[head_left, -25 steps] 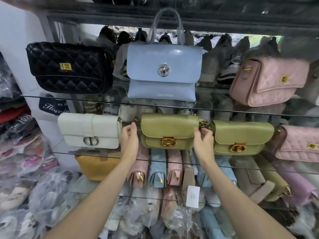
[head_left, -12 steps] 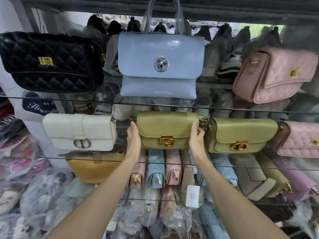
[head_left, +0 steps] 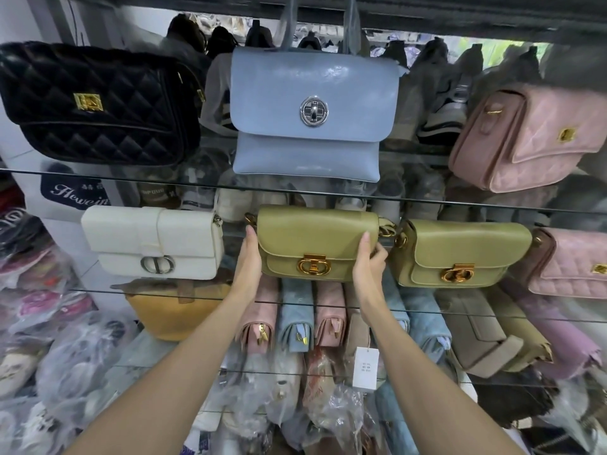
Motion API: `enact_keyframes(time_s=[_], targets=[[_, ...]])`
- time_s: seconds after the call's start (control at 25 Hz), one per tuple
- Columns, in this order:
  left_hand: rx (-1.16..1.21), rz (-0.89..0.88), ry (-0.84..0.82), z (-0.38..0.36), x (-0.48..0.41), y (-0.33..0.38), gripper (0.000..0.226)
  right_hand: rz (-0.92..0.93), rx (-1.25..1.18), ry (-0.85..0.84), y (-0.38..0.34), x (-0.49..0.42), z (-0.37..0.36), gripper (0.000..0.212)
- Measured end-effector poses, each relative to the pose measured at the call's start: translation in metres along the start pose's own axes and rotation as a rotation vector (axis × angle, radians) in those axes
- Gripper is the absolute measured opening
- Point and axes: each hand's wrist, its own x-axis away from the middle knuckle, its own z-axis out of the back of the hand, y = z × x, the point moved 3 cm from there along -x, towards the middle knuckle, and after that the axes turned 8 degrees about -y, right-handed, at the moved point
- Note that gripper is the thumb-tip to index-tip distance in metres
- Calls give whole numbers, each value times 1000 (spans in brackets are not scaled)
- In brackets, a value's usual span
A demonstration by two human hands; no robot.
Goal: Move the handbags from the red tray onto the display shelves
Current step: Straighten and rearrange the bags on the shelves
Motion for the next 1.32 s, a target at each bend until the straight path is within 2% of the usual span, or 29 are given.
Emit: enact_keyframes(time_s=[0.28,0.44,0.48,0.8,1.04,1.32], targets=[[-11,-31,75,15,23,-3,117,20,38,-55,-1,12,-13,81],[33,-23,26,11,32,10,75,27,7,-79,3,21,-6,76],[36,-21,31,11,32,10,71,11,-9,-94,3,20,-4,74],[31,-34,38,8,44,14,59,-123,-67,-197,10,14,-5,88],[53,-32,33,8,49,18,56,-49,-26,-232,20,13,2,127],[11,-28,59,10,48,12,65,-61,-37,-274,28,10,7,112]])
